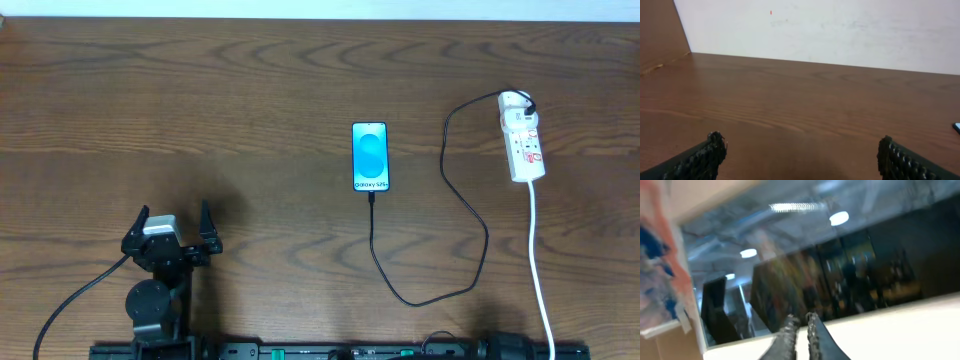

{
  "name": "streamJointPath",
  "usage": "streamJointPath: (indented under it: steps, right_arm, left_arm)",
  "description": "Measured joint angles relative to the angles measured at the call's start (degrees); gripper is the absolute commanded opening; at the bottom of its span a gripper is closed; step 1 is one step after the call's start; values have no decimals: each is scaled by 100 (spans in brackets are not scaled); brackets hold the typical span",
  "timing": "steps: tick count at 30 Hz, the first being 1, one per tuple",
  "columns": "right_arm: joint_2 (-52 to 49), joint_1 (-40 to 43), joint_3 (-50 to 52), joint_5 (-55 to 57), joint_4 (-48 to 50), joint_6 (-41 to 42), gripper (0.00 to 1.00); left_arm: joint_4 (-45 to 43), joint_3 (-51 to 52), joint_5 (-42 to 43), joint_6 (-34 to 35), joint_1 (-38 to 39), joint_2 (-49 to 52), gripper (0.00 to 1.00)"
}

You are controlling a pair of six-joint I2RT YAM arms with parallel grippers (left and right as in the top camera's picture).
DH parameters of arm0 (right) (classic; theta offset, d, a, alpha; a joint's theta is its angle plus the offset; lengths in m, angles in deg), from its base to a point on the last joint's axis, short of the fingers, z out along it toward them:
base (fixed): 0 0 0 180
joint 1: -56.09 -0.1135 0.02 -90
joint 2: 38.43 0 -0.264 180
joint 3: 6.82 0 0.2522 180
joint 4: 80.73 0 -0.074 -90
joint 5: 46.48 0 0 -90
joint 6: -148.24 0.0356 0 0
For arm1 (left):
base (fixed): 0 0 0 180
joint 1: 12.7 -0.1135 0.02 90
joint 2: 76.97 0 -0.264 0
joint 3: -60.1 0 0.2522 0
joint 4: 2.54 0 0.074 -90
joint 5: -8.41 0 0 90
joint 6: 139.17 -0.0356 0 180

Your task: Plug charger to phone and switch on socket

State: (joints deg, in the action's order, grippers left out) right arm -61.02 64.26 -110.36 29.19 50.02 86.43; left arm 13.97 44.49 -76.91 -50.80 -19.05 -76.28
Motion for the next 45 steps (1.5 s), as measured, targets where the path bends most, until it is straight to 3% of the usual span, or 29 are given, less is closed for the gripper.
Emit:
streamJointPath:
  steps: [6, 12, 24, 27, 31, 32, 42, 45]
  right_arm:
    - [1224, 251, 935, -48, 855, 9, 15]
    - [2022, 452, 1272, -68, 1069, 9, 15]
    - [2210, -433, 1110, -170, 981, -348, 20]
    - [2210, -697, 1108, -186, 1003, -544, 31]
    - [2210, -1069, 1108, -177, 1080, -883, 81]
    - [2210, -1123, 1110, -175, 1121, -942, 99]
    - [2212, -1215, 2319, 339, 3169, -1309, 99]
    - [2210, -1217, 2924, 890, 3265, -1331, 99]
  left_arm:
    - [0, 0, 13, -13, 0, 0, 98]
    - [0, 0, 13, -15, 2, 0, 98]
    - [0, 0, 13, -15, 2, 0, 98]
    - [0, 0, 13, -13, 2, 0, 98]
    - [0, 0, 13, -13, 2, 0, 98]
    - [0, 0, 13, -13, 0, 0, 99]
    - [0, 0, 15, -13, 2, 0, 98]
    - [0, 0, 15, -15, 2, 0, 98]
